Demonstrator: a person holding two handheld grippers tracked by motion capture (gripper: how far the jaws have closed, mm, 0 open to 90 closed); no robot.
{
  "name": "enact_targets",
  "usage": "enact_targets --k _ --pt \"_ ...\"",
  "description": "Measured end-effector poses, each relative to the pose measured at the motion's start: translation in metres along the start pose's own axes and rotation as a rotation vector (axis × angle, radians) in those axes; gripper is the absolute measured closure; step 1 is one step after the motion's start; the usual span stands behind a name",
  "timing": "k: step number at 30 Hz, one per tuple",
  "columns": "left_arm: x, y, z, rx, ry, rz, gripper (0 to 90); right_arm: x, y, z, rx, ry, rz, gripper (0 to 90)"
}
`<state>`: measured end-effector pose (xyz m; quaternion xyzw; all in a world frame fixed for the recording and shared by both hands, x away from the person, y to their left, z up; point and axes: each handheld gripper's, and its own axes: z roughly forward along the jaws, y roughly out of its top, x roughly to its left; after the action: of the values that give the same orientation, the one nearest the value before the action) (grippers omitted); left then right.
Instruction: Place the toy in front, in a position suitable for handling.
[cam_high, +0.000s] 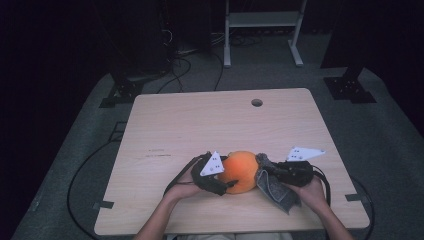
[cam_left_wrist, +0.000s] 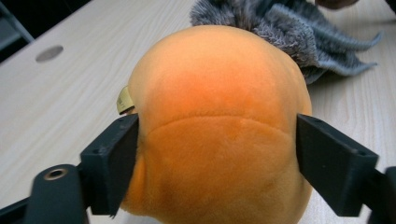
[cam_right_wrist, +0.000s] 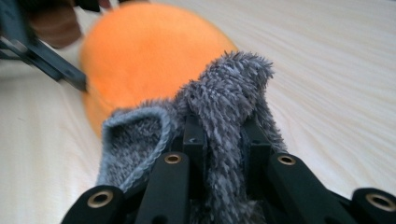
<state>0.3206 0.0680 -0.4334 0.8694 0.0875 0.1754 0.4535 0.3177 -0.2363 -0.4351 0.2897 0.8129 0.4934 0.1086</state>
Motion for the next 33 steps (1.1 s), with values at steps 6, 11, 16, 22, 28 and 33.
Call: enact_targets --k 6,11,16,22,28,33 --pt "-0.002 0.007 -0.004 0.022 -0.017 0.017 16.0 0.017 0.020 0.004 -0.033 0.041 -0.073 75.5" --pt "0.011 0.012 -0.012 -0.027 -0.037 -0.110 9.0 0.023 0.016 0.005 -0.026 0.040 -0.113 75.5" --pt "0.012 0.010 -0.002 0.034 -0.104 -0.139 11.5 0.026 0.013 0.002 -0.046 0.087 -0.122 75.3" --pt "0.004 0.009 -0.002 0.034 -0.078 -0.098 20.1 0.008 0.002 0.000 -0.033 0.052 -0.062 75.3" --pt "-0.002 -0.002 -0.009 -0.014 -0.060 -0.094 20.1 -0.005 -0.011 -0.002 0.021 0.013 -0.001 75.2" --pt "-0.006 -0.010 -0.011 -0.049 -0.047 -0.101 20.1 0.014 0.006 -0.005 -0.085 0.111 -0.048 75.1"
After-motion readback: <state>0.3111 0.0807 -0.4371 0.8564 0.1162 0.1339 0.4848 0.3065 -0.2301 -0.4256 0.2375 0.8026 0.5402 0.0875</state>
